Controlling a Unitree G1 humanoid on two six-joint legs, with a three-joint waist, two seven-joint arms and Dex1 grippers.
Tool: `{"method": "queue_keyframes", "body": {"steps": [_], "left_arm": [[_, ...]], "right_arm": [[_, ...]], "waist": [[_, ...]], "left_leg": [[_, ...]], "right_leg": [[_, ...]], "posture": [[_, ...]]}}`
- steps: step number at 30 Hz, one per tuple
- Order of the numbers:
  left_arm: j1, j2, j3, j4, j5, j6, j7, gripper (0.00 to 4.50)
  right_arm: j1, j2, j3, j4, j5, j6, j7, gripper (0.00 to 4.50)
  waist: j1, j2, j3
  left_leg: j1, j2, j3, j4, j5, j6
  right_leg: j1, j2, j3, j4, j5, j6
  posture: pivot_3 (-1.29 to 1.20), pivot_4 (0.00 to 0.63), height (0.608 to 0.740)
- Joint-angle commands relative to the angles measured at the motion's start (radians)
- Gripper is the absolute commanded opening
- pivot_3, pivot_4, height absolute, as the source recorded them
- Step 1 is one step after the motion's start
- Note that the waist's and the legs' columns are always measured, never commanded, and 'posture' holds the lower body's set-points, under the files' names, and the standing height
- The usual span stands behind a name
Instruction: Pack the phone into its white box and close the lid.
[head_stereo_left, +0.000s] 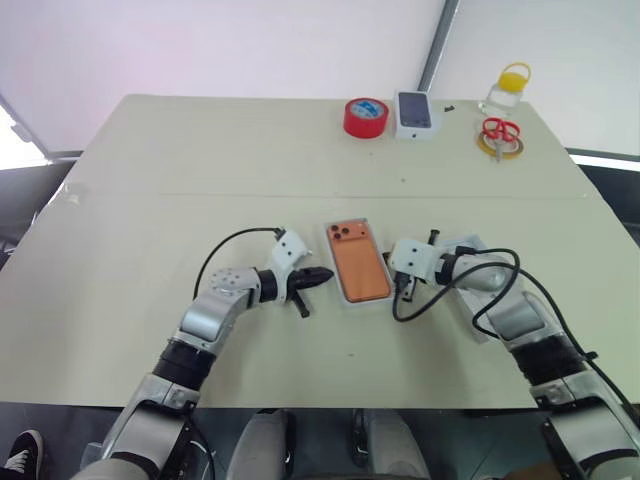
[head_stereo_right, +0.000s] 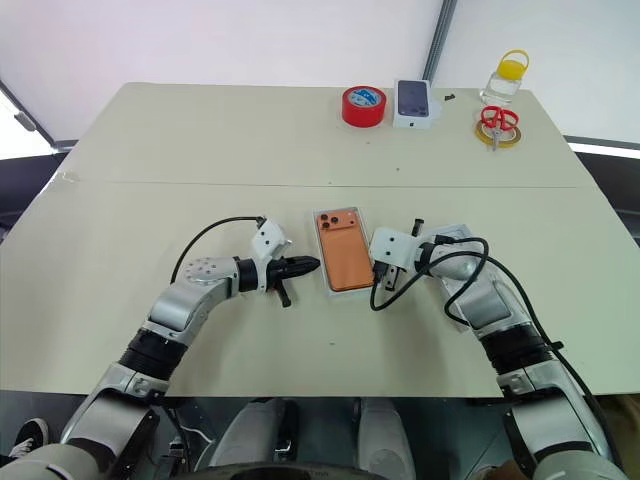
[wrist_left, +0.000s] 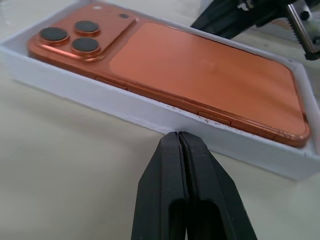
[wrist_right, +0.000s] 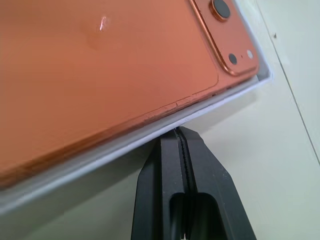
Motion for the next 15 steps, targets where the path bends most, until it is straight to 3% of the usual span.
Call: {"method": "queue_keyframes", "body": {"steps": [1,15], "left_arm": [[-0.03,-0.051,-0.03,-0.032,-0.011,-0.006,-0.019,0.07],[-0.048,-0.085,-0.08,0.025,0.023,-0.039,-0.101,0.07]], "right_arm": [[0.075,-0.047,-0.019,-0.118,0.048,0.023,0.063,0.0],[0.275,-0.172,-0.146,-0.306,0.091,0.097,0.083,0.0]], "waist": [[0.0,0.0,0.0],[-0.004,0.0,0.0]], "left_leg": [[0.0,0.0,0.0,0.0,0.0,0.001],[0.0,0.0,0.001,0.0,-0.001,0.001]], "right_leg": [[0.0,0.0,0.0,0.0,0.0,0.0],[0.0,0.0,0.0,-0.001,-0.001,0.001]], "posture": [[0.0,0.15,0.74],[0.0,0.15,0.74]]}}
